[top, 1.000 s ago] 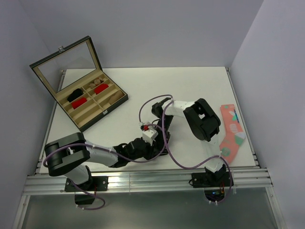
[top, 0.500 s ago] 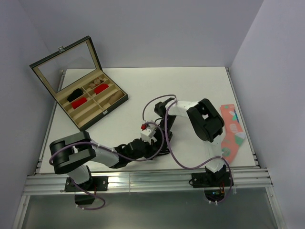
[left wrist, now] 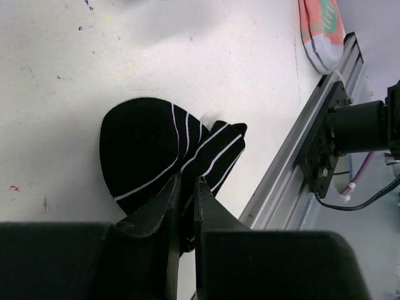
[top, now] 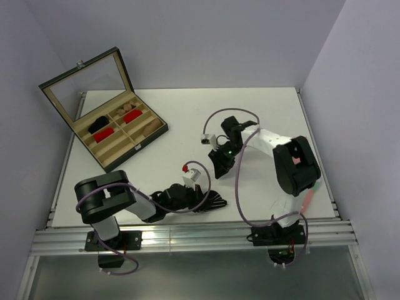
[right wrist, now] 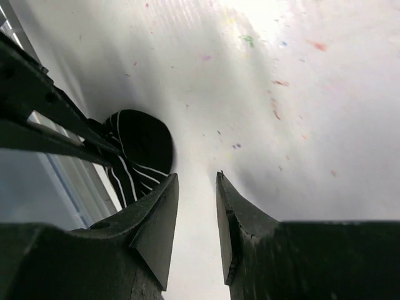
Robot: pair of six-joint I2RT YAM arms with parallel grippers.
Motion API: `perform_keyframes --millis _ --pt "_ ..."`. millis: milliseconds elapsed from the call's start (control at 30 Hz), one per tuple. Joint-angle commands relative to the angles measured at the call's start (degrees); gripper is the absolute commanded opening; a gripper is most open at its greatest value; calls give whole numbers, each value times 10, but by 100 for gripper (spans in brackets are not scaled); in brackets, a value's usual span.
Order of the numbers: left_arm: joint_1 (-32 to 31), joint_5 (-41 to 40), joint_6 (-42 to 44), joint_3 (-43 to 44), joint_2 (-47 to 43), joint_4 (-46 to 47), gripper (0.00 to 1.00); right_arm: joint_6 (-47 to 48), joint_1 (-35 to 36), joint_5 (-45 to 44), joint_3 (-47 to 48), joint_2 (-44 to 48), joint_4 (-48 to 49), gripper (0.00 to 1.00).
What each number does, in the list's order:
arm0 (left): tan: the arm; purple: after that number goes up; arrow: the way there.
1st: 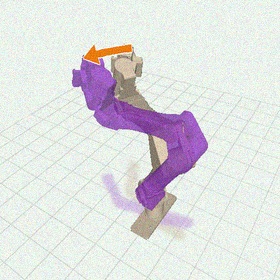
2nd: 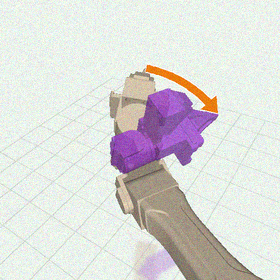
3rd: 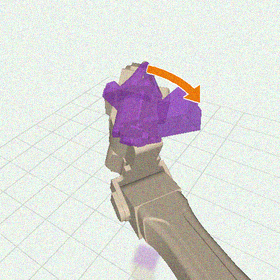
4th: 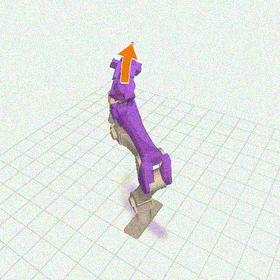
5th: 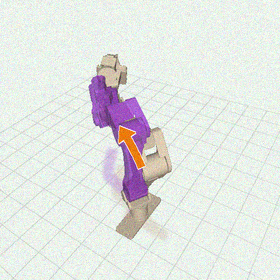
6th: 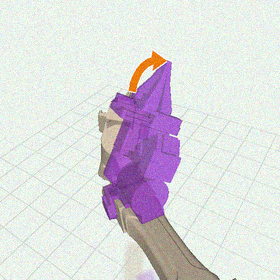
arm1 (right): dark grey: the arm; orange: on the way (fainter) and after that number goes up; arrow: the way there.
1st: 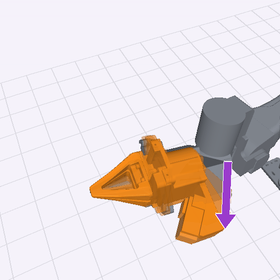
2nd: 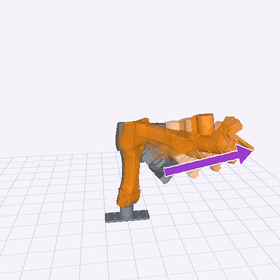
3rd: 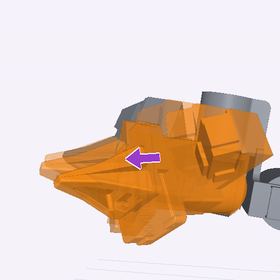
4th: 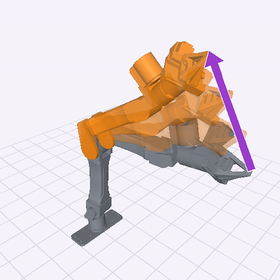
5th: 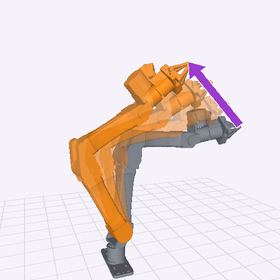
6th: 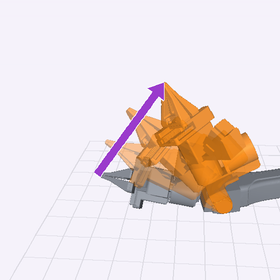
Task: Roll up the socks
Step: Roll the sock at the center of the board.
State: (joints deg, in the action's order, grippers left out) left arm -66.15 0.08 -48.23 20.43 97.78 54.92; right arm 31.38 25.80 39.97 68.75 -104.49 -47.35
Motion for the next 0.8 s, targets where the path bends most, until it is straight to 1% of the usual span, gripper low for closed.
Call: perform_keyframes --millis 0,100,200,267,433,533,600,633,700,767 --pt "5 65 -19 -26 32 -122 0 22 -20 -3 -27 68 45 39" --pt "17 96 -28 -11 41 -159 0 52 -34 -12 -55 116 55 38" --pt "47 133 -39 2 49 -188 0 79 -36 -27 -97 181 80 38" --pt "62 154 -49 3 49 -193 0 93 -36 -30 -126 203 89 37" --pt "92 206 -49 44 42 -301 0 159 -30 -35 -185 259 92 37" --pt "104 235 -44 77 43 -370 0 185 -9 -47 -215 299 109 37" --pt "117 252 -44 87 43 -390 0 198 14 -54 -246 335 122 37" --pt "124 274 -46 88 43 -397 0 199 23 -65 -267 347 130 38" --pt "146 286 -44 95 44 -413 0 201 55 -72 -288 379 146 39" --pt "156 294 -33 103 49 -446 0 199 77 -83 -310 394 153 40"
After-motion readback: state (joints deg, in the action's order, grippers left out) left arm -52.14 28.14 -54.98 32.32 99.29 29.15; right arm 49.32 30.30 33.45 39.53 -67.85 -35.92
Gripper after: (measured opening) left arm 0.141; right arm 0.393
